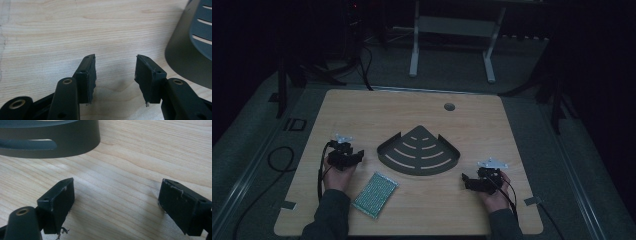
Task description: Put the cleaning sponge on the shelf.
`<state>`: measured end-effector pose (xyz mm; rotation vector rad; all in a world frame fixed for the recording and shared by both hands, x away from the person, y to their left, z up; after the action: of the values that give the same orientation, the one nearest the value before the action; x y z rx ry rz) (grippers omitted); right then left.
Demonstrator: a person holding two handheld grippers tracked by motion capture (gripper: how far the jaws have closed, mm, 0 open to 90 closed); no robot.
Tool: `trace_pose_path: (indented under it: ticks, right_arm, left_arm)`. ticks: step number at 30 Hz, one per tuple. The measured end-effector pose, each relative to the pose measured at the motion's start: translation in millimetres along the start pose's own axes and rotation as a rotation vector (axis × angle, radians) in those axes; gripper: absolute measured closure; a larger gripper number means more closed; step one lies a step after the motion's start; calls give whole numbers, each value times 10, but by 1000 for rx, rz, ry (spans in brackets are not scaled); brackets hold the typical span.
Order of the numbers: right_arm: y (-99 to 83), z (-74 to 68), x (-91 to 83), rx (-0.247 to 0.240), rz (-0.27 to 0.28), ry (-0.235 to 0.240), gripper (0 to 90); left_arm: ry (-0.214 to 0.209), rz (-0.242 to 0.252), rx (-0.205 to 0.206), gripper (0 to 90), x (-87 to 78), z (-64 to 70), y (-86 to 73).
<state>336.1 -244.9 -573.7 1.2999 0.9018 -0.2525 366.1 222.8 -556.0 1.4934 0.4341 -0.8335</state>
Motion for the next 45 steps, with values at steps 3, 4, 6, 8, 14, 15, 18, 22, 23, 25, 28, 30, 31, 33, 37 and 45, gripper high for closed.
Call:
trace_pose_path:
  ticks: [3, 4, 6, 8, 14, 15, 18, 22, 23, 25, 28, 30, 31, 33, 37, 45]
  right_arm:
    - [0, -1, 1, -1, -1, 1, 126]
    - [0, -1, 1, -1, 0, 1, 126]
    - [0, -1, 1, -1, -1, 1, 126]
    - [-1, -1, 0, -2, -1, 1, 126]
    - [-2, 2, -2, -5, -1, 5, 126]
    - [-3, 2, -2, -6, -1, 5, 127]
    - [-4, 4, -3, -7, 0, 7, 127]
    - [-6, 5, -5, -9, 0, 9, 127]
    - [-7, 5, -7, -9, -1, 9, 128]
    - [-11, 5, -11, -10, 0, 10, 128]
    - [-12, 5, -12, -10, -1, 10, 128]
    - [-12, 5, -12, -10, -1, 10, 128]
    - [-12, 5, -12, -10, -1, 11, 128]
    - [-12, 5, -12, -10, -1, 11, 128]
    - [-12, 5, -12, -9, 0, 11, 127]
    - [-12, 5, -12, -9, 0, 11, 127]
  left_arm:
    - [-7, -1, 16, 516, -37, 17, 1]
    - [-9, -1, 21, 515, -46, 22, 1]
    - [-7, -5, 31, 511, -64, 34, 2]
    - [-19, -7, 33, 496, -86, 40, 4]
    - [-49, -1, 56, 525, -179, 70, 16]
    - [-59, -3, 60, 531, -194, 79, 16]
    - [-88, -5, 80, 543, -248, 116, 18]
    - [-116, -4, 97, 560, -305, 163, 22]
    - [-123, -5, 99, 565, -316, 175, 23]
    - [-139, -1, 105, 574, -334, 200, 26]
    - [-163, -7, 127, 583, -374, 248, 19]
    - [-181, -8, 143, 587, -415, 278, 9]
    - [-191, -11, 151, 596, -438, 292, 7]
    - [-208, -13, 165, 596, -482, 325, 1]
    - [-251, -31, 197, 610, -555, 389, 8]
    - [-340, -104, 250, 725, -646, 495, -12]
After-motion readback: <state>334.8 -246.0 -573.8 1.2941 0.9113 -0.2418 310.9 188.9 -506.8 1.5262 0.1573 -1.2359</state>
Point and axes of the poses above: each handheld gripper's, and its own axes: x roughly forward along the jaws, y roughly out of its top, z roughly to its right, the point moved 2 cm from there along x, roughly forward along the jaws, and after that the axes turned 1 degree about x, right-handed, at the moved point
